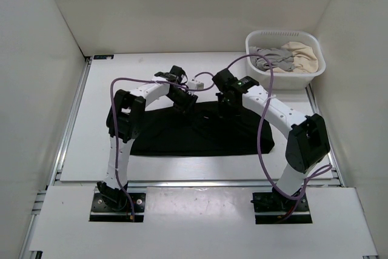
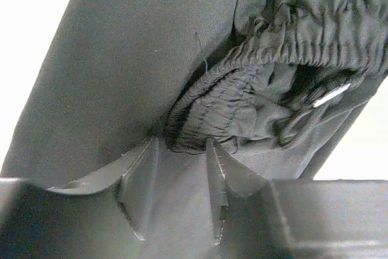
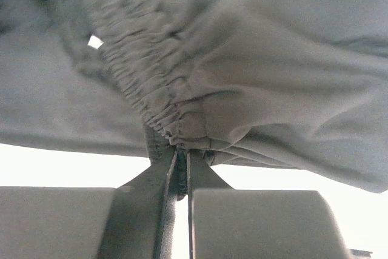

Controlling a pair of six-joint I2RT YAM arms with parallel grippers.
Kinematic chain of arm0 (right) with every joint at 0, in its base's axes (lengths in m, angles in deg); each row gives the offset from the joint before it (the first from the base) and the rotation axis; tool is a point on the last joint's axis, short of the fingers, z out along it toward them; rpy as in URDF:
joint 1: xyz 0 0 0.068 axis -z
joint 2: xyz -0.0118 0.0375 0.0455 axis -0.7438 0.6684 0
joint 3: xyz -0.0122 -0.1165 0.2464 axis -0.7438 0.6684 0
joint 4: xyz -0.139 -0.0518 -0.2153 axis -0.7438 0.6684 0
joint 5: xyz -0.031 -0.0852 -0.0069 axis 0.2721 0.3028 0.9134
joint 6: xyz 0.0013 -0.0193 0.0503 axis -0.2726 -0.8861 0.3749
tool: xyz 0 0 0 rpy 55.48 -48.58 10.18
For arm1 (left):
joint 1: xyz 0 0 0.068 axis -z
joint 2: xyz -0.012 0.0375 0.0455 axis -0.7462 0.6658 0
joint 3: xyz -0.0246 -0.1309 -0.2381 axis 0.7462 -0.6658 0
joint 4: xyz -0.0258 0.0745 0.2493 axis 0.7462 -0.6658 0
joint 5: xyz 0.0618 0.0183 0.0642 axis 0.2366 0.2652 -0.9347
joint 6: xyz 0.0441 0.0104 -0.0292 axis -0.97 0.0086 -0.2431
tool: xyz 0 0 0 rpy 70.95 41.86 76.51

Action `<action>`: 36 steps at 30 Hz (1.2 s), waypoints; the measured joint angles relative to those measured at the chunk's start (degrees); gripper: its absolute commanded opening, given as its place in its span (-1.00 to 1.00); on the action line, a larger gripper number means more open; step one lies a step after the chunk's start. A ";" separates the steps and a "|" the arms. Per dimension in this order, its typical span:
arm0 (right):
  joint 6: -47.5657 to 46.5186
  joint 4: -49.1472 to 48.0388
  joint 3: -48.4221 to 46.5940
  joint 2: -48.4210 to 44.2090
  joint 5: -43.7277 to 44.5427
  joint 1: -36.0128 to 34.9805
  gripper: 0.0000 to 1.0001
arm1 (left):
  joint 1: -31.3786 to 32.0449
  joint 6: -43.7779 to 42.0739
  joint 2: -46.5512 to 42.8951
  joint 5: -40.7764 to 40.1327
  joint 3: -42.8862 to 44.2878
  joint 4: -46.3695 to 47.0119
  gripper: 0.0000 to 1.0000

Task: Fold and stack the trousers
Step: Fold the trousers

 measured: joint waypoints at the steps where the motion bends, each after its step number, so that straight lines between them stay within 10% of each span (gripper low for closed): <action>1: 0.26 -0.15 -0.09 0.00 -2.03 0.00 -1.00 | -0.02 0.31 0.00 -0.11 0.00 0.00 -0.30; 15: 1.22 -4.85 -10.78 10.36 -16.70 -2.80 -0.99 | -1.42 2.21 0.00 1.86 0.00 0.15 -0.59; 20: -0.20 -5.88 -10.38 14.03 -16.37 -3.39 -0.15 | -2.23 3.45 0.00 3.37 -0.09 -0.09 -0.56; 36: -5.62 -6.32 -7.43 11.08 -2.75 -9.49 0.83 | -5.77 1.70 -2.75 5.97 1.38 -4.79 0.69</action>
